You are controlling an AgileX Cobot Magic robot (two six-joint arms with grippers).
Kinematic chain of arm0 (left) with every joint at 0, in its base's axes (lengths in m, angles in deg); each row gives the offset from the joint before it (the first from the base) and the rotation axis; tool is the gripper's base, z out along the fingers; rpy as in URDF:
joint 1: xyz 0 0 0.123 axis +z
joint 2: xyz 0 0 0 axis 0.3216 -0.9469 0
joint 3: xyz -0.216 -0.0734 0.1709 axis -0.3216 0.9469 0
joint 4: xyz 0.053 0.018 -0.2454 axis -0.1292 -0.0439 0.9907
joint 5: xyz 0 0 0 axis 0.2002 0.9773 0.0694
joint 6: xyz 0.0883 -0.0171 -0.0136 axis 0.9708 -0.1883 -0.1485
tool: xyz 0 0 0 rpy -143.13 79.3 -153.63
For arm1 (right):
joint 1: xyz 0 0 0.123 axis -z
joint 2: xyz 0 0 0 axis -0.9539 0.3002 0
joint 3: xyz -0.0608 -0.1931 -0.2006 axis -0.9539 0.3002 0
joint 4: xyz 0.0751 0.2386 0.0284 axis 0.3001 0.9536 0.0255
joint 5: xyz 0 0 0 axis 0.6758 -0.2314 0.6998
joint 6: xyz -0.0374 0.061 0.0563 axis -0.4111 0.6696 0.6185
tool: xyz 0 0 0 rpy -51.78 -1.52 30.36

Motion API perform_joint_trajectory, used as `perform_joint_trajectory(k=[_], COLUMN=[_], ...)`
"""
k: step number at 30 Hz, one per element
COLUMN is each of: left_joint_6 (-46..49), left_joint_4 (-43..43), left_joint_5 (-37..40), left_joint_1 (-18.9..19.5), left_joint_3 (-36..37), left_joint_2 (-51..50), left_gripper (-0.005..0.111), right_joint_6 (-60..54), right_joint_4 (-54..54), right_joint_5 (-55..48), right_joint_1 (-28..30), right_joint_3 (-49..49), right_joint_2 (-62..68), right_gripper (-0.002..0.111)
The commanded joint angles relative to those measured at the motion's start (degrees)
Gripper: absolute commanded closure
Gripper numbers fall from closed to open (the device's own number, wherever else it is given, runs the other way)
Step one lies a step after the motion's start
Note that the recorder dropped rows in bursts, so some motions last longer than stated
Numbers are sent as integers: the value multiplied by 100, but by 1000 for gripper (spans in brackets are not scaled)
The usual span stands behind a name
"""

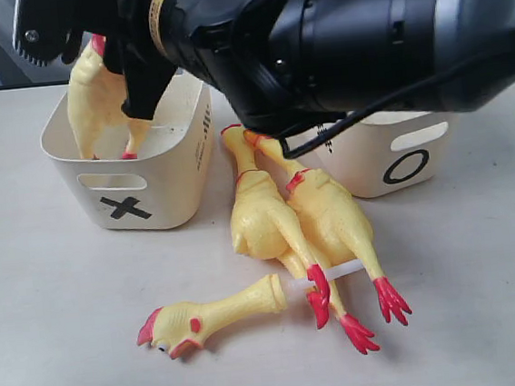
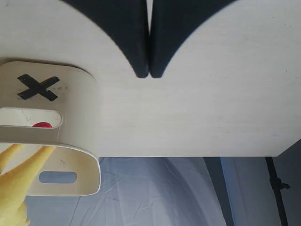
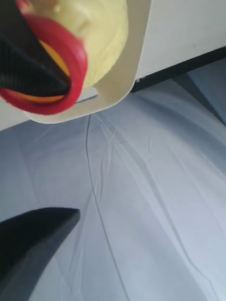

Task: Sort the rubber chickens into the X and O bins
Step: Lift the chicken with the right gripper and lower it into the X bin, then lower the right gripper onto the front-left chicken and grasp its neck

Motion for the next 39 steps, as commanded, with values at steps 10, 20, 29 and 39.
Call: perform_joint_trajectory(k=[10, 20, 29, 39], left_joint_6=[-16, -16, -16, -16], left_joint_4=[-35, -35, -35, -35], left_joint_5=[-54, -54, -54, -54], left_joint_1=[-26, -26, -26, -26], left_joint_3=[-11, -11, -11, -11], left_joint_2=[27, 27, 27, 27], left_gripper=[107, 107, 107, 107], right_joint_6=[-1137, -330, -1176, -1486], right_joint_4=[454, 248, 2198, 2523], right_joint_5=[-945, -1510, -1086, -1768], right_joint_1=[-336, -397, -271, -110], right_joint_3=[-199, -441, -881, -954], right_joint_2=[302, 287, 369, 205], right_gripper=[49, 49, 71, 74])
